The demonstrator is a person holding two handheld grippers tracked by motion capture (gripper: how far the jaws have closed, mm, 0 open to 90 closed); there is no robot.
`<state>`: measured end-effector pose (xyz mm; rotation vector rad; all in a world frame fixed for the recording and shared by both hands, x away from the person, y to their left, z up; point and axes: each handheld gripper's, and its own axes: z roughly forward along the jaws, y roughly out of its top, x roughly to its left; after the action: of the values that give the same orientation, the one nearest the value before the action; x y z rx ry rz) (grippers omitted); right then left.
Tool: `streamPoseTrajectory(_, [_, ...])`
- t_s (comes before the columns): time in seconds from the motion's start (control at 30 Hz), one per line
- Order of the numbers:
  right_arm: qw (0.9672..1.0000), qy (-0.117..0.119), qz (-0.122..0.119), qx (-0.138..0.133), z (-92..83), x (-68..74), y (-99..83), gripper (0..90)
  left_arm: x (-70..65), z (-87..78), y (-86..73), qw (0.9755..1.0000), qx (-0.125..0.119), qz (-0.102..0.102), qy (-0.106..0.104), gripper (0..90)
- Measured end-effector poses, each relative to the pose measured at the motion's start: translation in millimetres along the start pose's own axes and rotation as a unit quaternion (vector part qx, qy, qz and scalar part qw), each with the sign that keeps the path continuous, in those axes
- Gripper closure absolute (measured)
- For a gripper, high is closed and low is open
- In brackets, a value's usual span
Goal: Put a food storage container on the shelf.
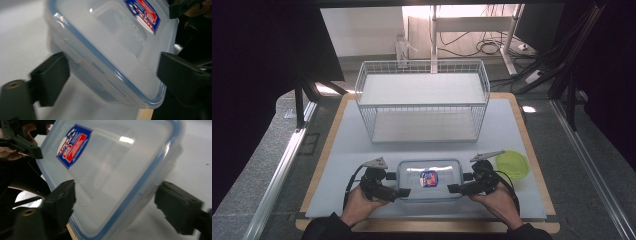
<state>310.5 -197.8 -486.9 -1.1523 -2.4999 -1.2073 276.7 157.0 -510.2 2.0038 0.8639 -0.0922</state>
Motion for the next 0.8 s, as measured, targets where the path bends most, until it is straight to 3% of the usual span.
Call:
streamPoseTrajectory(0.07, [1.0,-0.001,0.0,-0.005,-5.2,2.1,-2.3,29.4,-4.3,-3.0,-3.9,1.0,-0.004,0.0,0.002,20.7])
streamPoseTrajectory(0.23, [0.9997,0.008,0.008,-0.02,-13.6,2.6,-7.6,39.9,-6.8,-10.3,-14.2,0.9992,-0.032,-0.024,-0.008,35.7])
streamPoseTrajectory(0.3, [0.9988,0.03,0.025,-0.029,-19.5,-2.0,-12.1,47.5,-7.1,-13.6,-19.1,0.998,-0.047,-0.038,-0.018,40.0])
streamPoseTrajectory(0.43, [0.998,0.033,0.04,-0.035,-19.6,-2.1,-13.8,47.4,-8.1,-12.3,-19.2,0.9972,-0.052,-0.052,-0.013,40.0])
streamPoseTrajectory(0.67, [0.9961,0.047,0.063,-0.04,-18.0,-7.8,-14.2,48.9,-3.9,-13.6,-19.4,0.9956,-0.057,-0.07,-0.026,42.9])
streamPoseTrajectory(0.8, [0.9961,0.039,0.069,-0.039,-20.2,-3.9,-14.1,50.2,-3.6,-14.2,-19.0,0.9946,-0.065,-0.076,-0.026,46.5])
